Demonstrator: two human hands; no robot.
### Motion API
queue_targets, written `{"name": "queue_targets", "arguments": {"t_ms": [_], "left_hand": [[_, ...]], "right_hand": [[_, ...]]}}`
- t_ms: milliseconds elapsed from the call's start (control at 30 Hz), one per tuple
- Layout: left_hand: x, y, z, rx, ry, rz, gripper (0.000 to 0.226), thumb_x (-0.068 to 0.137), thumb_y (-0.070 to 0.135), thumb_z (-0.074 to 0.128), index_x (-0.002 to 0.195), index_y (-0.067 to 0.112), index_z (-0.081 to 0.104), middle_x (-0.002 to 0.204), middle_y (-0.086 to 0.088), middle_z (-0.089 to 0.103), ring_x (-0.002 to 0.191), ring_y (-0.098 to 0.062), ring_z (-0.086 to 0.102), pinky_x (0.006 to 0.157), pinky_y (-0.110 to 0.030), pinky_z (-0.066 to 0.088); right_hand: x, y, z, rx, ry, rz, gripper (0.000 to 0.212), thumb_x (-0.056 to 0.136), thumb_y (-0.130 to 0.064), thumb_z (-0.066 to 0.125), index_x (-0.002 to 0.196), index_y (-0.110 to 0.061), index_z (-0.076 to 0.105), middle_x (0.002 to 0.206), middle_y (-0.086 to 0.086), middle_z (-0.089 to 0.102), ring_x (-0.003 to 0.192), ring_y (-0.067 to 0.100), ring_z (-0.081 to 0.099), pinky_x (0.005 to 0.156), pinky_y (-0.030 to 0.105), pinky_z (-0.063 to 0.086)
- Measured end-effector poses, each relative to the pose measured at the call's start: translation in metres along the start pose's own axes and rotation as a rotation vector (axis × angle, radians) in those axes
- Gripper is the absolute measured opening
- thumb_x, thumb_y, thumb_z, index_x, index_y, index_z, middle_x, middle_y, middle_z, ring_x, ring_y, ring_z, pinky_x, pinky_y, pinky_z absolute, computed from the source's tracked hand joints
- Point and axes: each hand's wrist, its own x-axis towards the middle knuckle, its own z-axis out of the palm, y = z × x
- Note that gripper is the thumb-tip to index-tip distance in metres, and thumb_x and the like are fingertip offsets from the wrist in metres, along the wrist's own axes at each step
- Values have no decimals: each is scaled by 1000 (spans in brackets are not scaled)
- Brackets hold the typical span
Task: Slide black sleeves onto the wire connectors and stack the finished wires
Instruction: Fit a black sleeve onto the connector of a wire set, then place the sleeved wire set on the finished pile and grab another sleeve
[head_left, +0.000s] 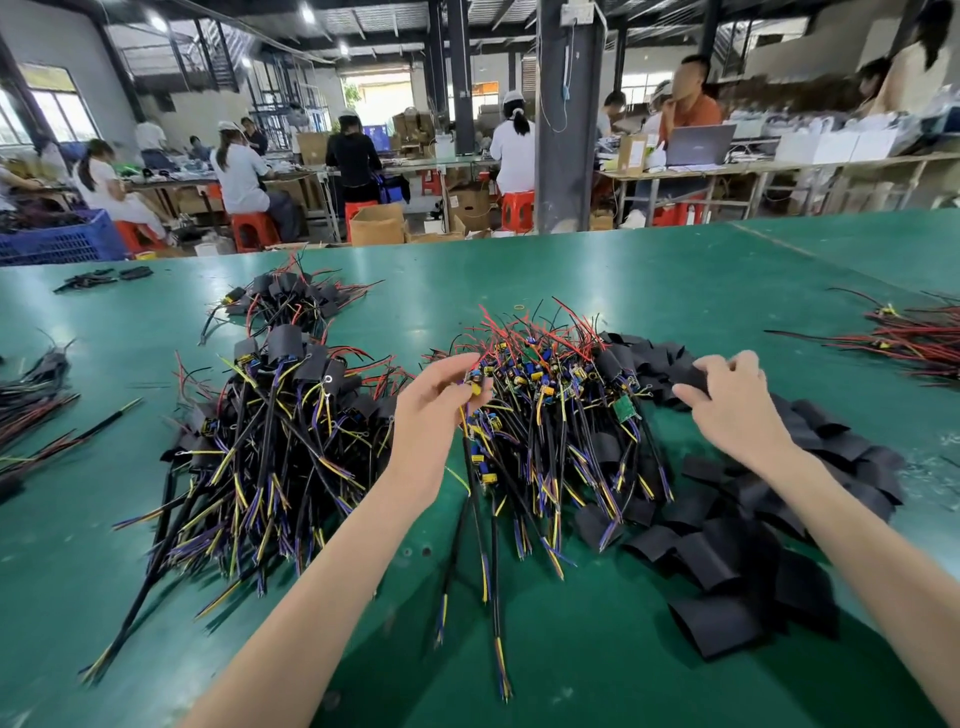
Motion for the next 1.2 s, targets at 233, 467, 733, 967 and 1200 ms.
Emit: {"name": "queue_targets", "arguments": {"t_ms": [233, 467, 733, 967, 1200], "left_hand": [[-2, 7, -3, 264, 5, -30, 8, 84, 8, 68, 91, 11, 68, 69, 1, 65, 55, -9, 52, 60, -19, 44], [-9, 4, -11, 463, 40, -30, 7, 82, 13, 69, 78, 18, 70, 62, 0, 64, 47, -8, 42, 43, -18, 32], [-15, 11, -5, 255, -11, -11, 7, 87, 1, 62, 82, 1, 66, 61, 3, 65, 44, -3, 42, 42, -12, 32], [-17, 10, -8, 289, -87, 31, 10, 84, 5, 67, 76, 10, 69, 66, -8, 60, 47, -10, 40, 48, -16, 35], [-20, 9, -7, 354, -151, 56, 18, 81, 6, 68, 72, 22, 71, 66, -12, 60, 49, -11, 40, 52, -16, 35]], "right_hand": [[-8, -19, 0, 194, 161, -124, 40, 91, -17, 60, 119, 8, 47, 115, 25, 39, 95, 41, 50, 87, 40, 35], [-26, -43, 1, 215, 47, -393, 38, 83, -21, 69, 112, -2, 53, 105, 11, 46, 93, 28, 55, 89, 43, 44], [-33, -47, 1, 100, 12, -464, 41, 82, -23, 71, 116, -6, 56, 109, 8, 52, 101, 27, 55, 89, 38, 43], [-33, -49, -2, 174, 50, -450, 37, 81, -21, 71, 113, -6, 58, 106, 6, 54, 97, 24, 55, 85, 34, 41], [-33, -49, -3, 182, 57, -449, 37, 82, -20, 71, 114, -5, 59, 105, 7, 54, 98, 23, 54, 84, 28, 36]]}}
